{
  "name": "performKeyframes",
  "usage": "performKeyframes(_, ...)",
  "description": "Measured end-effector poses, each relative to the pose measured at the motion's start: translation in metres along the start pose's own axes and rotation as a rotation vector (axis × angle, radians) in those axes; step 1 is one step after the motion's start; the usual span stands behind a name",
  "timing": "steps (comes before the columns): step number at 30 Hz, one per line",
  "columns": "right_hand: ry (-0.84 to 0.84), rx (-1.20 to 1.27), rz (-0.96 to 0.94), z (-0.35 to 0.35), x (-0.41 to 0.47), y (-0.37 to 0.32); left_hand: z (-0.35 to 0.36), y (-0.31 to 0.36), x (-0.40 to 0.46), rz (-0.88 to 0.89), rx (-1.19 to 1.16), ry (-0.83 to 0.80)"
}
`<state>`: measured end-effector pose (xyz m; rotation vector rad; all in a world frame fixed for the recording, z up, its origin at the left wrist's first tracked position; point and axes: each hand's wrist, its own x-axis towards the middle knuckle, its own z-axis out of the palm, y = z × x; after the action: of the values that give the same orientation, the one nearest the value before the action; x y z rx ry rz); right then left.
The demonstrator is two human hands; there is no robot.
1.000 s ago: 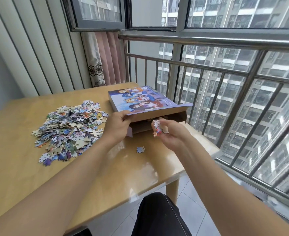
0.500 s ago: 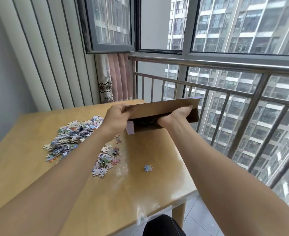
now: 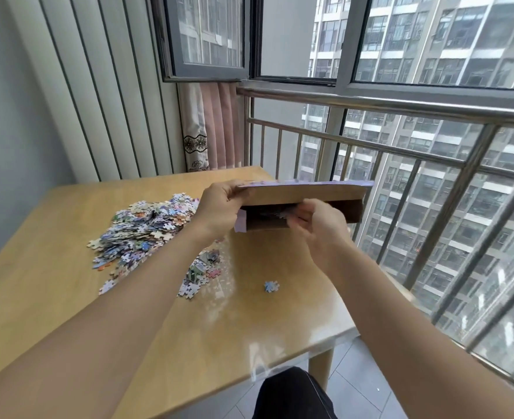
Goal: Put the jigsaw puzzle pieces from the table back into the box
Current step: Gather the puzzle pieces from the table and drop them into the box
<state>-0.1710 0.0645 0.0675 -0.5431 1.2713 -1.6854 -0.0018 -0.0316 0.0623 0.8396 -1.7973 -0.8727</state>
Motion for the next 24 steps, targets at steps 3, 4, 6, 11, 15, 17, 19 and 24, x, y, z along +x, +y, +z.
performKeyframes(3,-0.289,-0.735,-0.220,-0.020,-0.022,0.026,0.010,-0.014,-0.011,-0.023,0.021,-0.024)
performKeyframes(4,-0.404,-1.063,-0.296,-0.026,-0.019,0.036,0.015,-0.020,-0.016,-0.021,0.032,-0.026)
performKeyframes(6,-0.549,-1.535,-0.377,-0.034,-0.007,0.054,0.021,-0.030,-0.023,-0.025,0.024,-0.018)
performKeyframes(11,-0.531,-1.575,-0.455,-0.040,0.011,0.081,0.023,-0.035,-0.027,-0.047,0.005,0.001)
performKeyframes(15,-0.497,-1.503,-0.464,-0.039,0.019,0.090,0.021,-0.035,-0.025,-0.050,0.019,0.004)
performKeyframes(17,-0.491,-1.482,-0.447,-0.039,0.020,0.091,0.020,-0.036,-0.024,-0.050,0.017,0.006)
performKeyframes(19,-0.495,-1.412,-0.402,-0.040,0.017,0.090,0.018,-0.035,-0.023,-0.052,0.010,0.010)
performKeyframes(24,-0.447,-0.625,-0.015,-0.044,-0.004,0.071,0.013,-0.023,-0.024,-0.064,-0.025,0.041)
